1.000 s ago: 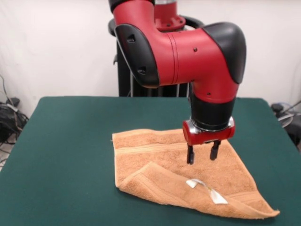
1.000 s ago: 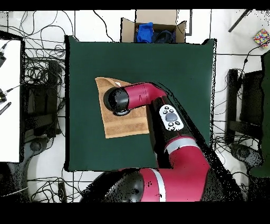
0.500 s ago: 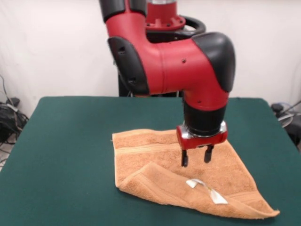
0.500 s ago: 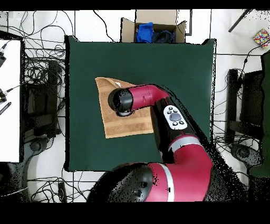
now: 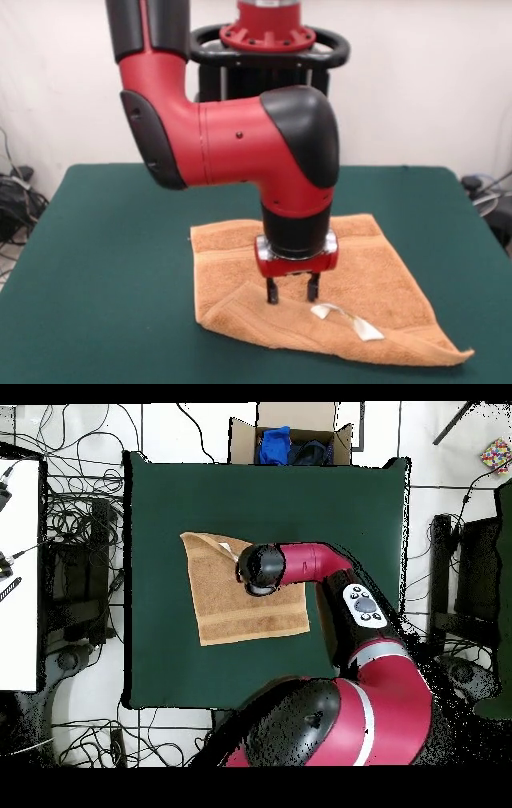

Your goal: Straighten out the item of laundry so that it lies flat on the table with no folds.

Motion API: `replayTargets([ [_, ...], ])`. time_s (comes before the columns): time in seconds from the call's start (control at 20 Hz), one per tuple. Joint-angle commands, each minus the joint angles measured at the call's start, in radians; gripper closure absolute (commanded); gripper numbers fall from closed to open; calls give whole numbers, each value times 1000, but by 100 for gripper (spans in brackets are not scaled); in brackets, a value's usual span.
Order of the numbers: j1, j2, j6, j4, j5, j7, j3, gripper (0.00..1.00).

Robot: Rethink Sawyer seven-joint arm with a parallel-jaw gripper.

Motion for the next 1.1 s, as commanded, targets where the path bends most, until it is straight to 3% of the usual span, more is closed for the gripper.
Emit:
replayTargets([
  [0.05,-14,32,102,-92,2,-165,86,0],
  [0.6,-9,27,105,-85,-13,-138,93,0],
  [1.1,43,-86,42,73,-10,18,45,0],
])
